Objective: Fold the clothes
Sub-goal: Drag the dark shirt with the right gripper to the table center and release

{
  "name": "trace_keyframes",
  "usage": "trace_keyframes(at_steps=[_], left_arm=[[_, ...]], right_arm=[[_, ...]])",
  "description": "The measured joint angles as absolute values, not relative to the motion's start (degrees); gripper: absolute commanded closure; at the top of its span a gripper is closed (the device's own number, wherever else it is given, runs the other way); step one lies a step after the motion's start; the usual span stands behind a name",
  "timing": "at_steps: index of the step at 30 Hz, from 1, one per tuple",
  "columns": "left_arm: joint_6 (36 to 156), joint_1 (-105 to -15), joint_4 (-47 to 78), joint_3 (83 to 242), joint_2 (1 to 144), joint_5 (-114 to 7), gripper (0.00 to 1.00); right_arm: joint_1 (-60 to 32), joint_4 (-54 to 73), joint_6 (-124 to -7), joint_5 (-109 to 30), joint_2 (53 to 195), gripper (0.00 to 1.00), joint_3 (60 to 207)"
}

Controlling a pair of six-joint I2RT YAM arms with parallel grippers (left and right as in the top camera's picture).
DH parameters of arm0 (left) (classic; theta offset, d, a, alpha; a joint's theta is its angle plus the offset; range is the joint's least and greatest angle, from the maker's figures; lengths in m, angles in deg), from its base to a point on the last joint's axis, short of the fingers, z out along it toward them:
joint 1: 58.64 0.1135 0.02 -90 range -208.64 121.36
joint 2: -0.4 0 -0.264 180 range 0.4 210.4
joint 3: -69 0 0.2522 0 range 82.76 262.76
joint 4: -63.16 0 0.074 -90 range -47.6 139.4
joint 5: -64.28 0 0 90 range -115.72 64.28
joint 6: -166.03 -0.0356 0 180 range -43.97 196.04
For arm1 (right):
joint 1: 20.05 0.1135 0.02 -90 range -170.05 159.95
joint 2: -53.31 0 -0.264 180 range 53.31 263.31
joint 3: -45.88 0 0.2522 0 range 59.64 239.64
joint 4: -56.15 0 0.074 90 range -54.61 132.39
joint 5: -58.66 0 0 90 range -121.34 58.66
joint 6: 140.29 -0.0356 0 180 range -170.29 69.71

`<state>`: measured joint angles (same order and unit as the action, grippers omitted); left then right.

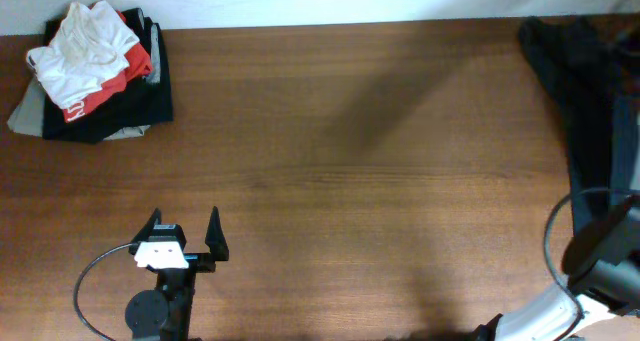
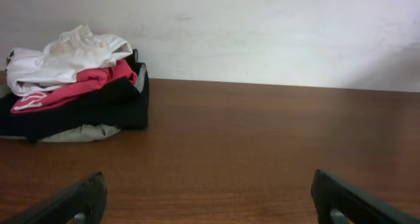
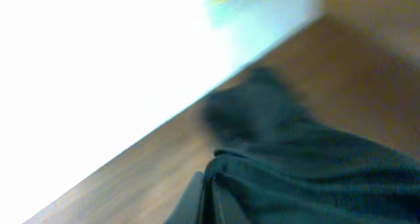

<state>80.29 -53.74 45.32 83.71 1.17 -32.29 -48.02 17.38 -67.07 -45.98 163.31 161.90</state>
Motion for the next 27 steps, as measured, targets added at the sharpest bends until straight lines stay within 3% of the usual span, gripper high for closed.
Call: trace_keyframes(at_steps=[15, 27], left_arm=[[80.3, -53.7, 45.3, 83.7, 1.2, -32.3, 0.01], [80.3, -53.7, 45.3, 83.7, 1.2, -32.3, 0.01]], right_arm=[[-1.5, 12.1, -69.4, -54.5, 163.0, 0.96, 161.9], [13.4, 6.5, -69.4, -54.8, 163.0, 0.96, 161.9]])
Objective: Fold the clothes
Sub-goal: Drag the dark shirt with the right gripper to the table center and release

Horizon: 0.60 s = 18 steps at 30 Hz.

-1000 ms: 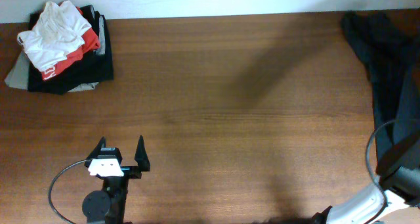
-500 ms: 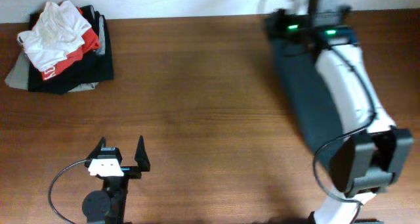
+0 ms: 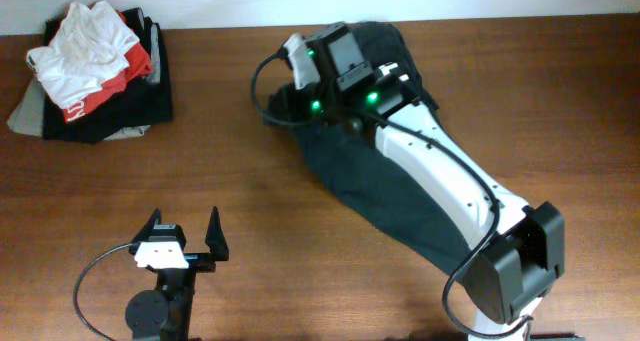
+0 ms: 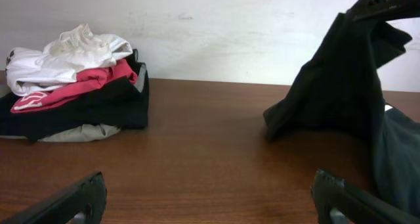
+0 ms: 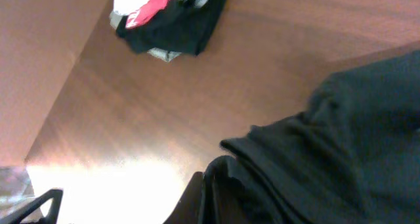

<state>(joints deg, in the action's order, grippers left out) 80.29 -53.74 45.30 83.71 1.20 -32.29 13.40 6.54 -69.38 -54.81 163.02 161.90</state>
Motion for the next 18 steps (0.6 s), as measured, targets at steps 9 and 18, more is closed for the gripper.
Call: trace_keyframes(at_steps=[9, 18], left_arm=[[80.3, -53.7, 45.3, 83.7, 1.2, -32.3, 0.01], [80.3, -53.7, 45.3, 83.7, 1.2, -32.3, 0.01]], right_arm=[[22.6, 6.6, -69.4, -54.3, 163.0, 0.33, 161.9], [17.6, 2.5, -69.5, -53.7, 163.0, 0.01, 161.9]])
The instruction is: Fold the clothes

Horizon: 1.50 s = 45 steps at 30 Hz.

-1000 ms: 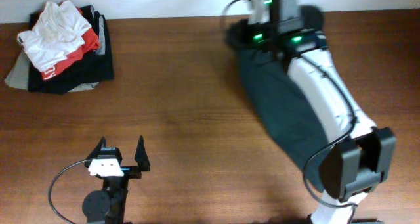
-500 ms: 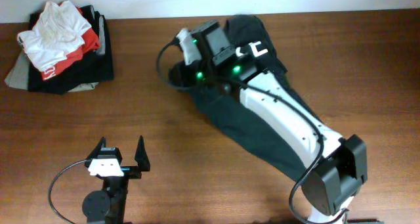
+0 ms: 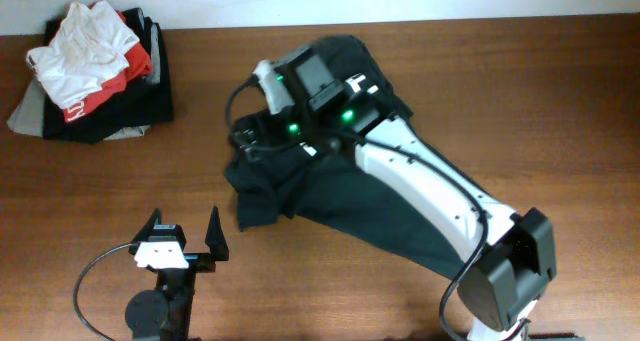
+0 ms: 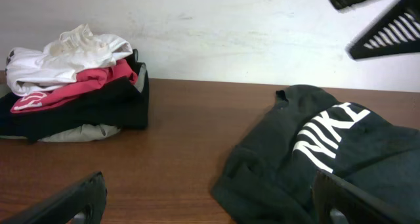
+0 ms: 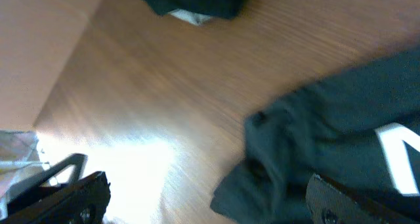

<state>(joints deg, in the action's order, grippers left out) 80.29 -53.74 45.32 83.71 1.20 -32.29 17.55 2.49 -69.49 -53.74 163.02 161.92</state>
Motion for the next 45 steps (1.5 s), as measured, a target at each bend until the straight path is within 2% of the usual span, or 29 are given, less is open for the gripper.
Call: trace_keyframes(at_steps=[10, 17, 30, 40, 45], left_arm=[[80.3, -53.7, 45.3, 83.7, 1.2, -32.3, 0.01], [80.3, -53.7, 45.3, 83.7, 1.1, -32.3, 0.01], [80.3, -53.7, 45.3, 83.7, 1.1, -32.3, 0.01], [80.1, -53.7, 45.3, 83.7, 1.1, -31.2, 0.01], [80.1, -53.7, 45.3, 83.7, 1.1, -30.8, 0.01]], right_arm=[[-0.2, -17.0, -69.6, -54.8, 163.0, 0.01, 162.0], [-1.2, -20.9, -72.1, -50.7, 163.0, 0.01, 159.3], [-1.4, -31.1, -91.9, -25.8, 163.0, 0.01, 156.2], [-8.4, -37.1, -98.3, -21.9, 163.0, 0.01, 156.1], [-8.8, -37.6, -102.3, -21.7, 162.7, 0.01, 155.9]])
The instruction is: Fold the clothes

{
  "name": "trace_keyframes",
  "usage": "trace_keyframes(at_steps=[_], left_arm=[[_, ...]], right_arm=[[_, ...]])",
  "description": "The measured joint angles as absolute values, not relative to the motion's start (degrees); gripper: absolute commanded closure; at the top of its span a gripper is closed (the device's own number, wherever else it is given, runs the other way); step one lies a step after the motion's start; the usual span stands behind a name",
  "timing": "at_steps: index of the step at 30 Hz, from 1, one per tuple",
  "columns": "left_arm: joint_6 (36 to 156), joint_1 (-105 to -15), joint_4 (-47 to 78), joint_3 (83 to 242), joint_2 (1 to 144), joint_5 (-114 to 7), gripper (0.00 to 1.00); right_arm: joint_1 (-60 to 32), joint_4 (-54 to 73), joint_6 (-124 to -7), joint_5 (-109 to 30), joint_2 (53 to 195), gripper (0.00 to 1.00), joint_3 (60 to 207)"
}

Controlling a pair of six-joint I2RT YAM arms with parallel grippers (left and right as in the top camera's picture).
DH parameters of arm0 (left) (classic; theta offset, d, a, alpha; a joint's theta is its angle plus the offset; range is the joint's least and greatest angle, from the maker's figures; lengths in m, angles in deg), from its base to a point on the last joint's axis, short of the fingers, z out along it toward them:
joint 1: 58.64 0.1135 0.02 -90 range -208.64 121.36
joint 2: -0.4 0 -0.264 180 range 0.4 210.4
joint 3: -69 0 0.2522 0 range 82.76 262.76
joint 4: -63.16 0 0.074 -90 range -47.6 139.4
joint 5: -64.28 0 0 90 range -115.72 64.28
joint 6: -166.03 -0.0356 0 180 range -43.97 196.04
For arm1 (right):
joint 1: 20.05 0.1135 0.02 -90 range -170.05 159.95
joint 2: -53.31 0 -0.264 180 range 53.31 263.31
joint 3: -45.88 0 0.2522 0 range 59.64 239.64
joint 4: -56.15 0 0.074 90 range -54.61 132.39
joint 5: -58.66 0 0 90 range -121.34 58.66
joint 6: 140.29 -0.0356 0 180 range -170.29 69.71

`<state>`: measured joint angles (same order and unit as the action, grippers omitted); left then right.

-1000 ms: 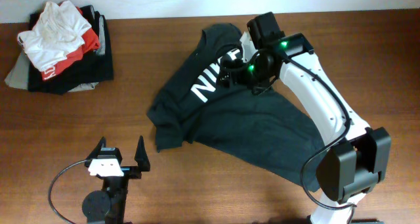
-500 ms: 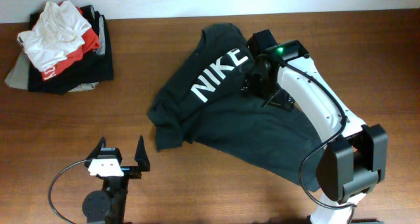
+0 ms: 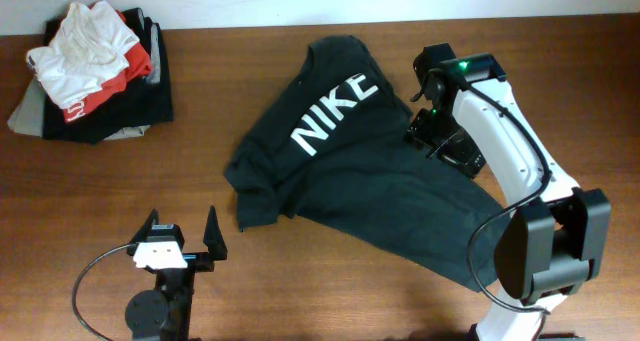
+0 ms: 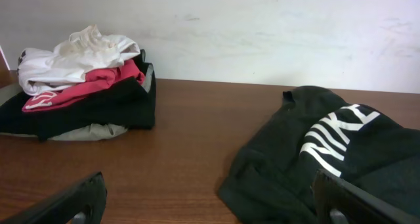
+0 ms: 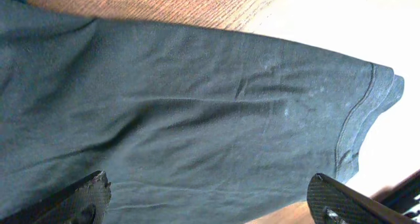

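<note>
A black T-shirt (image 3: 370,171) with white NIKE lettering lies spread and rumpled across the middle of the brown table (image 3: 250,91); it also shows in the left wrist view (image 4: 328,158) and fills the right wrist view (image 5: 197,106). My right gripper (image 3: 432,141) hovers open over the shirt's right part, nothing between its fingers (image 5: 79,198). My left gripper (image 3: 182,243) rests open near the front left, the shirt's crumpled lower corner just to its right.
A pile of folded clothes (image 3: 95,71), white and red on black, sits at the back left corner, seen too in the left wrist view (image 4: 79,86). A white wall (image 4: 262,27) runs behind the table's far edge.
My right gripper has moved from over the shirt's left part to its right side. The NIKE print is now uncovered. The left gripper stays put.
First the shirt lay bunched at the far right edge, my right gripper shut on it. Then the right arm held it over the table's middle. Then the gripper was open, with the shirt lying on the table. Now the arm is over the shirt's right side.
</note>
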<state>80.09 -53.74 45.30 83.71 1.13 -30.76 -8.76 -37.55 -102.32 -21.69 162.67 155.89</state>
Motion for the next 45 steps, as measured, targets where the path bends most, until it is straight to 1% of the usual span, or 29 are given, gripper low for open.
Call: trace_keyframes(at_steps=[5, 11, 14, 18, 21, 24, 26, 30, 33, 35, 37, 39, 41, 45], left_arm=[[80.1, -53.7, 47.9, 83.7, 1.1, -31.4, 0.01], [80.1, -53.7, 52.8, 83.6, 1.2, -42.5, 0.01], [80.1, -53.7, 55.9, 83.6, 1.1, -46.7, 0.01], [80.1, -53.7, 55.9, 85.6, 4.1, -50.8, 0.01], [80.0, -53.7, 53.6, 92.2, 12.3, -53.2, 0.01], [80.0, -53.7, 48.8, 102.3, 25.4, -54.5, 0.01], [80.1, -53.7, 47.1, 109.5, 34.4, -57.1, 0.01], [79.8, -53.7, 47.1, 117.1, 46.1, -65.6, 0.01], [79.2, -53.9, 38.8, 122.1, 53.5, -70.0, 0.01], [78.4, -54.5, 31.7, 125.7, 59.1, -70.3, 0.01], [77.1, -56.7, 19.7, 131.6, 66.3, -67.6, 0.01], [76.6, -59.2, 12.1, 136.1, 71.7, -62.2, 0.01], [76.2, -62.0, 8.6, 140.2, 76.8, -57.1, 0.01], [76.0, -65.0, 7.2, 142.7, 82.7, -52.3, 0.01]], right_arm=[[-8.8, -37.6, -104.6, -20.9, 157.2, 0.01, 152.7], [-8.8, -37.7, -105.2, -19.4, 144.2, 0.01, 150.8], [-8.8, -38.0, -105.1, -19.4, 141.3, 0.01, 148.8], [-8.8, -38.7, -105.1, -19.4, 141.0, 0.01, 148.4], [-8.8, -39.4, -105.1, -19.4, 141.0, 0.01, 148.2], [-8.8, -40.3, -105.7, -19.5, 141.0, 0.01, 148.2], [-8.8, -41.9, -106.2, -19.8, 140.8, 0.01, 148.1], [-8.8, -44.0, -107.0, -19.7, 138.2, 0.01, 147.8], [-8.8, -45.7, -106.8, -19.1, 133.6, 0.01, 147.8], [-8.8, -46.9, -105.8, -18.7, 130.9, 0.01, 147.8], [-8.8, -48.9, -105.1, -18.5, 129.0, 0.01, 147.8], [-8.8, -49.8, -104.7, -18.5, 128.6, 0.01, 147.8], [-8.8, -50.6, -104.3, -18.5, 128.6, 0.01, 147.8], [-8.8, -52.9, -104.0, -17.3, 128.3, 0.01, 147.8]])
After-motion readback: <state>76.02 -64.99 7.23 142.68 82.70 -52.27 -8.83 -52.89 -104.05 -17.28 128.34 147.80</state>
